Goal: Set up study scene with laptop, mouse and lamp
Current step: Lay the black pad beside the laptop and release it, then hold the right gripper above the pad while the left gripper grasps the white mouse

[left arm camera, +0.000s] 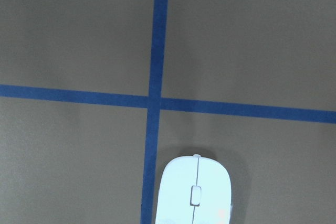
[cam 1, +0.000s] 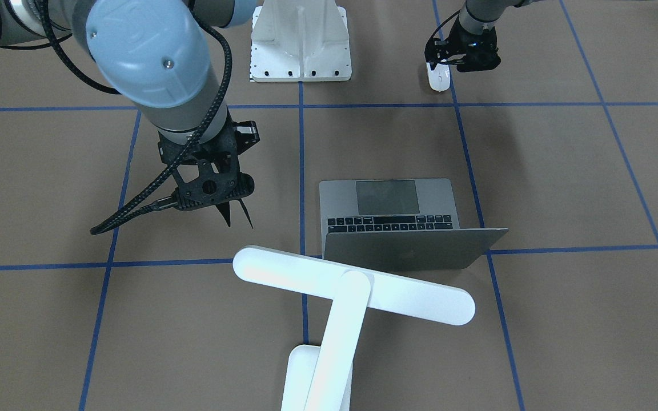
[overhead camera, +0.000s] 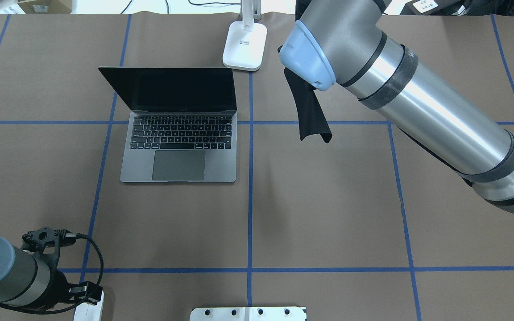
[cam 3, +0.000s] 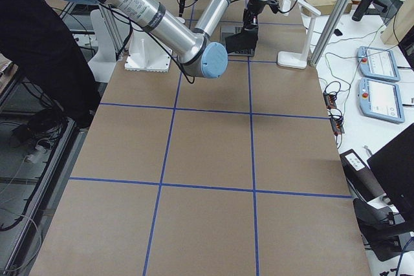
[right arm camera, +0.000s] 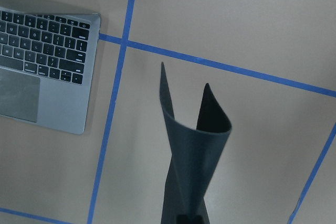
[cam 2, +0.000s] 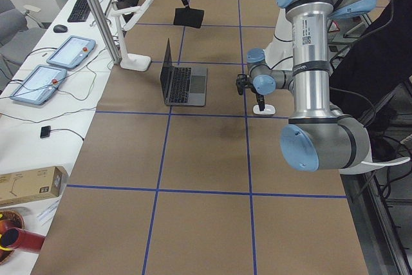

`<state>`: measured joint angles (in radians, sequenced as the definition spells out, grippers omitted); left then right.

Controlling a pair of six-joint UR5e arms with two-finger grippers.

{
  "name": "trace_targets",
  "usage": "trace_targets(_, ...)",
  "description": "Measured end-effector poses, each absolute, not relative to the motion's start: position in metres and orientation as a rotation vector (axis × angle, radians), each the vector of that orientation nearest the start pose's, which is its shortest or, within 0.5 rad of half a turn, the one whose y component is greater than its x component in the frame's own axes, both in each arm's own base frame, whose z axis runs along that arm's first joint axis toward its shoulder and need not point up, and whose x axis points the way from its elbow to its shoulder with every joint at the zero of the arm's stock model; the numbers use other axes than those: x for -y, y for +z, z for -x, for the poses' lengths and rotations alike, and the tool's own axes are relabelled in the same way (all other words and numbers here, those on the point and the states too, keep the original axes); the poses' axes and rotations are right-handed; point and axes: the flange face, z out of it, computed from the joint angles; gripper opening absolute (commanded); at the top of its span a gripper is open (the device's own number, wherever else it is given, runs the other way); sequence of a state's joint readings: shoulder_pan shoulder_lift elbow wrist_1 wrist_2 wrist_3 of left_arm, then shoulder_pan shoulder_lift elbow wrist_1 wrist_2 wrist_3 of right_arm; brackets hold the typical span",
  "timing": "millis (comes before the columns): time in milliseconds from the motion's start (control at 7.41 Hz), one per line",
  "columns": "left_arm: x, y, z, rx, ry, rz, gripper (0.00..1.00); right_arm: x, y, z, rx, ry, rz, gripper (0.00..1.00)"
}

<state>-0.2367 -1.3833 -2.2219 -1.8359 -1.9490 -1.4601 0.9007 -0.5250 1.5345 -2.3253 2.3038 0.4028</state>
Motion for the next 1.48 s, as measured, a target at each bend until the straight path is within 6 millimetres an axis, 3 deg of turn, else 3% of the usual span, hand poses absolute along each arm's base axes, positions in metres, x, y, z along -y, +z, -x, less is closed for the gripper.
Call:
trace_targets(675, 0.178, 0.412, -0.384, -0.762, 0.061, 0.248, 0.93, 0.583, 0.089, 0.375, 0.762, -0.421, 0.123, 1.0)
trace_targets(1214, 0.176, 0.42, -0.405, -0.766, 0.08, 0.261, 0.92, 0.585, 0.098, 0.372, 0.723, -0.475, 0.077, 1.0)
trace_targets(1484, 0.173, 0.419, -0.405, -0.772, 0.103, 0.304, 0.92, 0.583, 0.103, 0.37, 0.721, -0.48, 0.074, 1.0)
